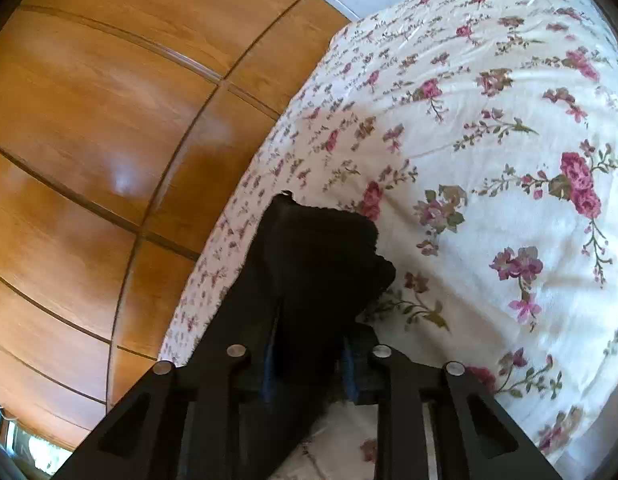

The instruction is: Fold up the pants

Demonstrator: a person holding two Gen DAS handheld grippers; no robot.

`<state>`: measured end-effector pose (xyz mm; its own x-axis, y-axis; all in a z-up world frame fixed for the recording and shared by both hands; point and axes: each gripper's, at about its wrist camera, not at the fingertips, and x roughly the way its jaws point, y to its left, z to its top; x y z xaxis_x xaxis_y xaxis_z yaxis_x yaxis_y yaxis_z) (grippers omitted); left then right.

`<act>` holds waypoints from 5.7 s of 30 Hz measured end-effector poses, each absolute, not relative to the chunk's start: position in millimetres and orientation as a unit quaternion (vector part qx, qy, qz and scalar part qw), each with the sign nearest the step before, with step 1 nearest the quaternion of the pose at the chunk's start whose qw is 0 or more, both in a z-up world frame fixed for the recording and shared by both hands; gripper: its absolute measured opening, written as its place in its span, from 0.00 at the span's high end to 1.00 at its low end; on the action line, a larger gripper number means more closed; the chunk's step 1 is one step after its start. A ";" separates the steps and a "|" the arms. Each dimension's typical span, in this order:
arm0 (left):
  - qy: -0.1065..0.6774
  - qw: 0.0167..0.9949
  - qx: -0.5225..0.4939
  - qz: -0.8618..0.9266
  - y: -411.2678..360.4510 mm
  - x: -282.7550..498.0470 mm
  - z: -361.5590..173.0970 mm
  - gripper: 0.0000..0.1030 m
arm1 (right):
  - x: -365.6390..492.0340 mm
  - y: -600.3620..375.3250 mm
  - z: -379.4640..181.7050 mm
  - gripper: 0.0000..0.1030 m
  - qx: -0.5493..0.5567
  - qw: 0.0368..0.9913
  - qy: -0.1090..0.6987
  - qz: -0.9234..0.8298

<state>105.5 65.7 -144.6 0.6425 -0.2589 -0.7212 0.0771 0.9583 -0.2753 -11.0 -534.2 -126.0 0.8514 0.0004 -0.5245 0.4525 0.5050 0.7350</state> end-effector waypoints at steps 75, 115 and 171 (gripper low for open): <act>0.424 0.898 -0.105 -0.058 59.4 94.4 -112.8 0.37 | 33.8 -166.3 -62.2 0.56 0.079 0.923 0.293 0.235; 0.463 0.848 -0.107 -0.234 -16.9 118.3 -136.3 0.65 | 89.4 -252.0 -107.3 0.58 0.075 0.925 0.368 0.048; 0.293 0.776 -0.558 0.006 315.6 33.7 -199.4 0.49 | 80.1 -101.5 -120.3 0.56 0.008 0.908 0.375 0.186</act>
<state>33.7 315.6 -199.4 0.8279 -0.3173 -0.4625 -0.3373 0.3771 -0.8626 80.1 -101.5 -120.3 0.6501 0.3437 -0.6776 -0.3323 0.9306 0.1533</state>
